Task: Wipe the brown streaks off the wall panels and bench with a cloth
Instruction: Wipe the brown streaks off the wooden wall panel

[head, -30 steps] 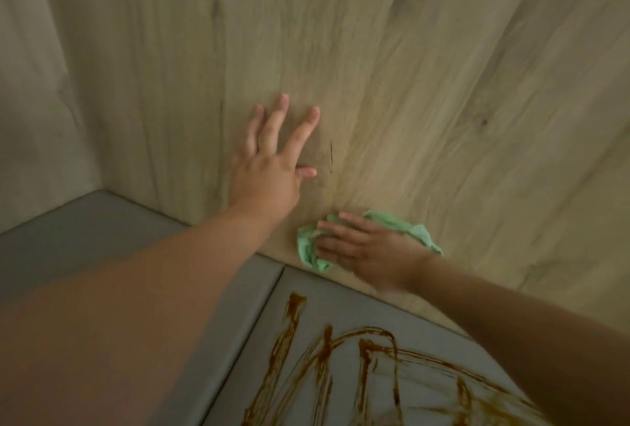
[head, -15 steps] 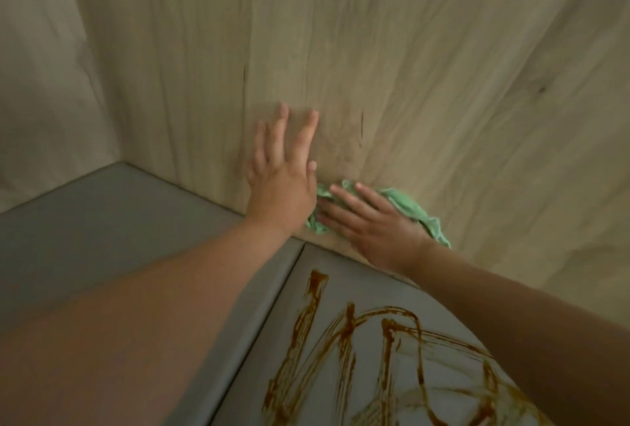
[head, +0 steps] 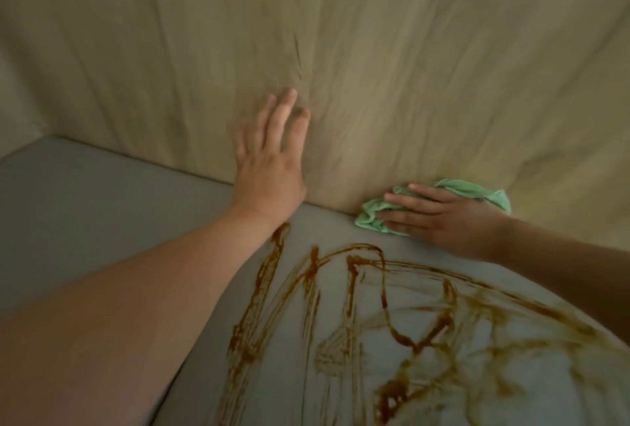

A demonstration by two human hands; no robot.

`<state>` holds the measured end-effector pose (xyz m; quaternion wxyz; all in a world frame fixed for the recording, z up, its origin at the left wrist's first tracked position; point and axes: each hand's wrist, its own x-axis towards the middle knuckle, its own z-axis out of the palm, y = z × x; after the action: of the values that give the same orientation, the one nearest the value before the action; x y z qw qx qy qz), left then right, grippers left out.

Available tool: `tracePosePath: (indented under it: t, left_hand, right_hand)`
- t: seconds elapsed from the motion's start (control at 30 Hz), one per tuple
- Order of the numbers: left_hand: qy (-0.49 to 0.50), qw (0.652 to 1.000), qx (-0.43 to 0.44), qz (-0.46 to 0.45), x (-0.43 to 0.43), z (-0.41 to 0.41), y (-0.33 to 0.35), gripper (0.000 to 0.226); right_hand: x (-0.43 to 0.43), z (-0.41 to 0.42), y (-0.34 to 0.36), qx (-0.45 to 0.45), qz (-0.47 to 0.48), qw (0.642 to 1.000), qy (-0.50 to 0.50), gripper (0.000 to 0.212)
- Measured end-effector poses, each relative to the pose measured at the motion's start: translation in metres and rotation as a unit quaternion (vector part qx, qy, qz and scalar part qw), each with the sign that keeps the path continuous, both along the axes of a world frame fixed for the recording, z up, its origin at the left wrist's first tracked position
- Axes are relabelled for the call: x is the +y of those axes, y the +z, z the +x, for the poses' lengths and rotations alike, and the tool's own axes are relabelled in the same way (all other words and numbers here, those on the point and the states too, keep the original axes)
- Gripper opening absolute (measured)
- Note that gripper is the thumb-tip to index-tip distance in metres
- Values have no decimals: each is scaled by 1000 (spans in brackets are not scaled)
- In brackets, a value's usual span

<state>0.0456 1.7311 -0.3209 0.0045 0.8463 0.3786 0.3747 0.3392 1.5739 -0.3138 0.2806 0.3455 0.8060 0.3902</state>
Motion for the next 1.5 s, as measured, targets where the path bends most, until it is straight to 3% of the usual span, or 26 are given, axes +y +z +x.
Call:
tracePosePath:
  t: [0.17, 0.27, 0.43, 0.57, 0.7, 0.77, 0.83, 0.9, 1.0, 1.07, 1.27, 1.37, 1.5]
  left_hand:
    - [30, 999, -15, -41, -20, 20, 4, 91]
    - [10, 1000, -7, -21, -29, 28, 22, 80]
    - [-53, 997, 26, 56, -38, 31, 69, 86]
    - [-37, 998, 33, 48, -48, 40, 117, 91]
    - [-15, 996, -3, 88, -51, 55, 162, 84]
    - [-11, 995, -30, 93, -55, 64, 179, 82]
    - [-11, 995, -43, 84, -61, 75, 188, 86]
    - [-12, 995, -34, 89, -66, 82, 194, 91]
    - [-17, 995, 9, 94, -73, 87, 200, 94]
    - [-15, 995, 2, 102, -77, 90, 209, 90]
    - [-6, 987, -91, 131, -96, 114, 260, 92]
    - [-25, 984, -83, 157, -103, 131, 288, 90]
    - [-41, 981, -29, 186, -99, 161, 323, 77]
  right_hand:
    - [-71, 63, 15, -29, 2, 999, -28, 55]
    - [-56, 50, 4, -7, 14, 1000, -26, 53]
    - [-24, 29, 6, 18, 21, 1000, 0, 52]
    - [-7, 21, 84, 78, 110, 990, 40, 52]
    - [-1, 17, 212, 171, 313, 934, 7, 58]
    - [-1, 9, 238, 227, 417, 880, -28, 66]
    - [0, 1, 225, 263, 443, 856, -43, 71]
    - [3, -2, 190, 247, 394, 884, -42, 74]
    - [0, 6, 156, 142, 275, 951, -14, 66]
    - [-3, 12, 176, 130, 269, 954, 3, 63]
    - [2, 3, 292, 292, 458, 839, -20, 66]
    - [-15, 21, 301, 325, 501, 802, -27, 69]
    - [-67, 85, 283, 387, 589, 706, -74, 71]
